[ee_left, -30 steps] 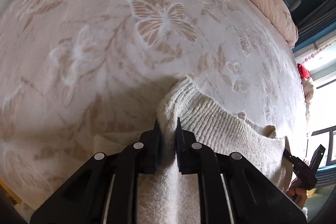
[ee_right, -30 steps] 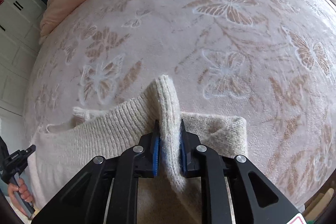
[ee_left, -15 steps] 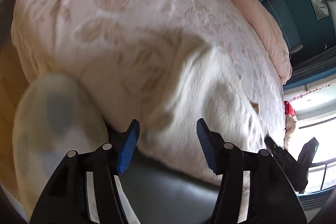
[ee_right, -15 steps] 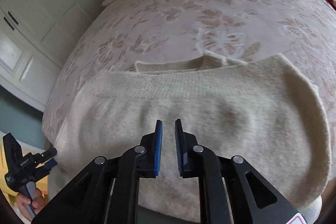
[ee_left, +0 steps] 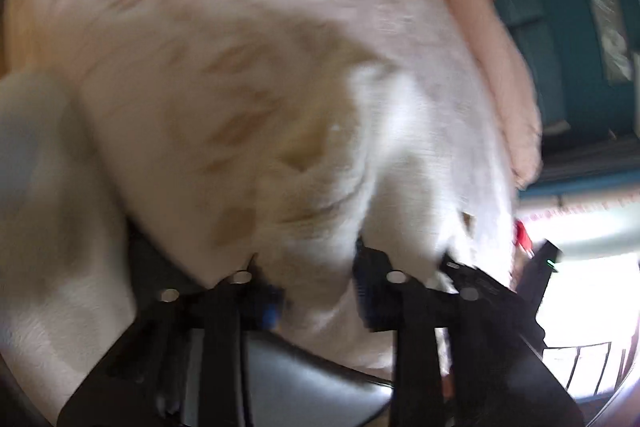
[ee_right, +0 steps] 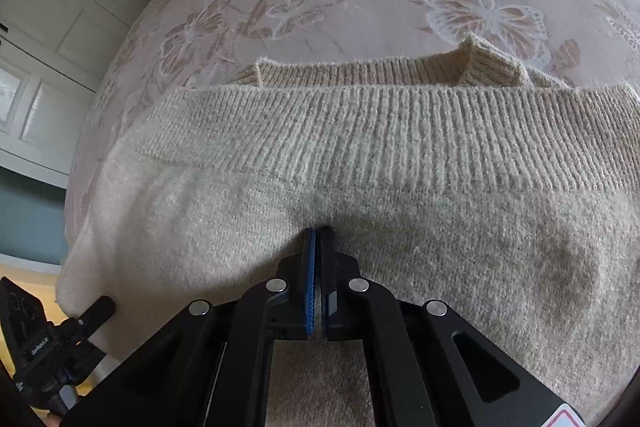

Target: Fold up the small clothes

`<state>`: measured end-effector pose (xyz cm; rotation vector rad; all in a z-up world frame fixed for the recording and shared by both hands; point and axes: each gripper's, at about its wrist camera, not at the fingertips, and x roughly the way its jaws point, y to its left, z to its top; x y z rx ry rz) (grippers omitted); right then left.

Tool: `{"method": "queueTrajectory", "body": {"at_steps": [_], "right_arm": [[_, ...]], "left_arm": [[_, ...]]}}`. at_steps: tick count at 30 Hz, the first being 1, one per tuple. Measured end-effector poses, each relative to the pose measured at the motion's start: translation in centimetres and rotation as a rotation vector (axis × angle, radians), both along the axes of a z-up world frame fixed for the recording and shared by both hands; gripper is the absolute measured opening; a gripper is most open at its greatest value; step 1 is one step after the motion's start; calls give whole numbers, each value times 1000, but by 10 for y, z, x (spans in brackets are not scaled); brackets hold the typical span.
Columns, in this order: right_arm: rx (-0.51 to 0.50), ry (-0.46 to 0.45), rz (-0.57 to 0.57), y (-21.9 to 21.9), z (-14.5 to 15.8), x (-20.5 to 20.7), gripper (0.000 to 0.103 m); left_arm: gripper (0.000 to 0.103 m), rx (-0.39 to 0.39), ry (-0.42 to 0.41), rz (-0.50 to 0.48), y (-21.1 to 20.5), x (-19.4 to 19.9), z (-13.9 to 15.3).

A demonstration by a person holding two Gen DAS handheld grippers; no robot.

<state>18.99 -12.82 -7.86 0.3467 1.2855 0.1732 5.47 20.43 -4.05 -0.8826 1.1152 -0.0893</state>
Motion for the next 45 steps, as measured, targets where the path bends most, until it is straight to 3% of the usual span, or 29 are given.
{"method": "queueTrajectory", "body": {"at_steps": [4, 7, 10, 14, 18, 20, 21, 22, 23, 24, 25, 27, 29, 31, 37, 38, 39, 40, 42, 45], "right_arm": [[38, -16, -7, -6, -3, -3, 0], [145, -41, -55, -25, -1, -12, 0], [210, -103, -130, -58, 17, -40, 7], [218, -165, -245, -125, 38, -97, 11], [120, -161, -354, -186, 45, -146, 14], [135, -159, -395, -209, 48, -165, 16], [137, -164, -401, -213, 51, -171, 26], [129, -171, -401, -216, 55, -175, 46], [122, -179, -396, -214, 60, -176, 55], [125, -191, -379, -210, 66, -175, 62], [139, -202, -362, -208, 70, -174, 62], [190, -219, -319, -200, 78, -166, 70], [229, -220, -284, -188, 81, -149, 75], [204, -186, -256, -172, 77, -129, 77], [106, -45, -219, -143, 44, -86, 74], [92, -50, -199, -136, 43, -83, 65], [89, -55, -178, -131, 43, -81, 31], [88, -56, -171, -127, 45, -80, 16], [165, -111, -176, -128, 63, -82, 14], [297, -293, -204, -149, 114, -100, 13]], "left_arm": [[19, 75, -188, -131, -36, 3, 58], [19, 136, -326, -312, -94, 5, 108], [19, 146, -397, -467, -153, 3, 131], [19, 182, -430, -706, -247, -13, 126], [28, 282, -299, -885, -315, -28, 70], [45, 346, -271, -901, -322, -44, 54], [53, 356, -297, -902, -319, -52, 55], [69, 365, -338, -902, -315, -60, 61], [83, 388, -391, -900, -308, -70, 69], [87, 423, -438, -891, -301, -78, 77], [91, 457, -476, -879, -293, -83, 82], [92, 522, -508, -857, -276, -95, 89], [92, 578, -487, -839, -261, -95, 91], [92, 593, -451, -801, -241, -94, 85], [92, 590, -370, -704, -211, -88, 80], [92, 585, -375, -700, -209, -89, 83], [92, 588, -383, -699, -210, -91, 85], [92, 594, -389, -704, -212, -93, 86], [92, 604, -399, -725, -218, -97, 87], [92, 606, -414, -757, -226, -101, 86]]}}
